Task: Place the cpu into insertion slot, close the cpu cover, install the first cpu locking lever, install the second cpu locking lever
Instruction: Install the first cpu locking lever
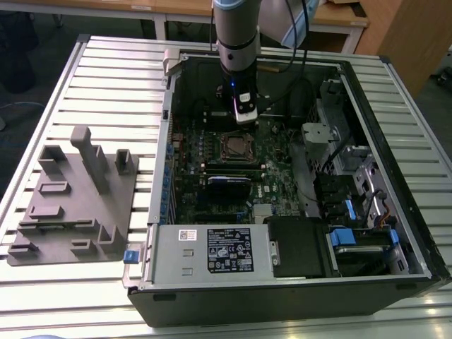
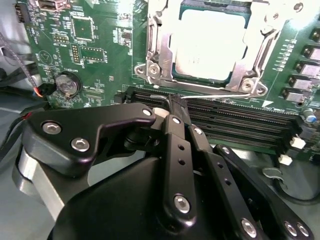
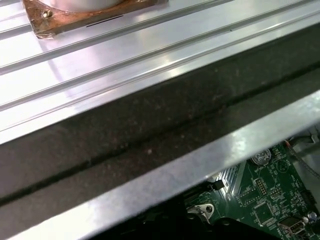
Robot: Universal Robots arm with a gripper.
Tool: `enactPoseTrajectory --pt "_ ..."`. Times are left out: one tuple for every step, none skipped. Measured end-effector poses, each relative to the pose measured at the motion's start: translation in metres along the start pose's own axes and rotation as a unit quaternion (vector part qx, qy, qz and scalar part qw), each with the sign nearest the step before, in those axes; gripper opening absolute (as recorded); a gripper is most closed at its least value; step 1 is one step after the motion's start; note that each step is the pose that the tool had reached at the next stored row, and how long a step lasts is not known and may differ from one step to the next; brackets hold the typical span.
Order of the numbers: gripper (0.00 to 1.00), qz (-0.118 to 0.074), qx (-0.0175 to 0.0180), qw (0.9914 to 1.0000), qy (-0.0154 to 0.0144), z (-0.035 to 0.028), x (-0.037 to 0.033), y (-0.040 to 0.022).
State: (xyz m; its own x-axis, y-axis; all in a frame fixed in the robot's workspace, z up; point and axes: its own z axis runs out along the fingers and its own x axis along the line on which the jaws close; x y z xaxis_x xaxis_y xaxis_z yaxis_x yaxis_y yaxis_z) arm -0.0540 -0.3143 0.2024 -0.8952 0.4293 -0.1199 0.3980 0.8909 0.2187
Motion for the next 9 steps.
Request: enactPoseTrajectory --pt "0.11 0.000 -0.0004 1.00000 -0.0014 0.0002 0.0001 -0.0001" --pt "0.11 -0.001 -0.0007 1.00000 -0.0028 0.0005 0.0002 -0.0002" --pt "0.11 -0.001 -0.0010 0.99999 -0.0040 0.0007 0.0005 -0.0003" --pt "0.11 -0.001 -0.0013 0.99999 -0.0049 0.0008 0.0008 -0.0005" --pt "0.11 -0.001 -0.0017 0.99998 -0.0056 0.0009 0.0014 -0.0007" --pt "0.11 -0.001 -0.0019 0.99998 -0.0060 0.0010 0.0018 -0.0009" --pt "0.11 -0.001 -0.0020 0.99998 -0.0063 0.0011 0.0020 -0.0010" --pt "0.11 -0.001 -0.0019 0.99998 -0.0063 0.0011 0.0021 -0.0011" --pt "0.11 -0.001 -0.0019 0.99998 -0.0064 0.0011 0.0023 -0.0012"
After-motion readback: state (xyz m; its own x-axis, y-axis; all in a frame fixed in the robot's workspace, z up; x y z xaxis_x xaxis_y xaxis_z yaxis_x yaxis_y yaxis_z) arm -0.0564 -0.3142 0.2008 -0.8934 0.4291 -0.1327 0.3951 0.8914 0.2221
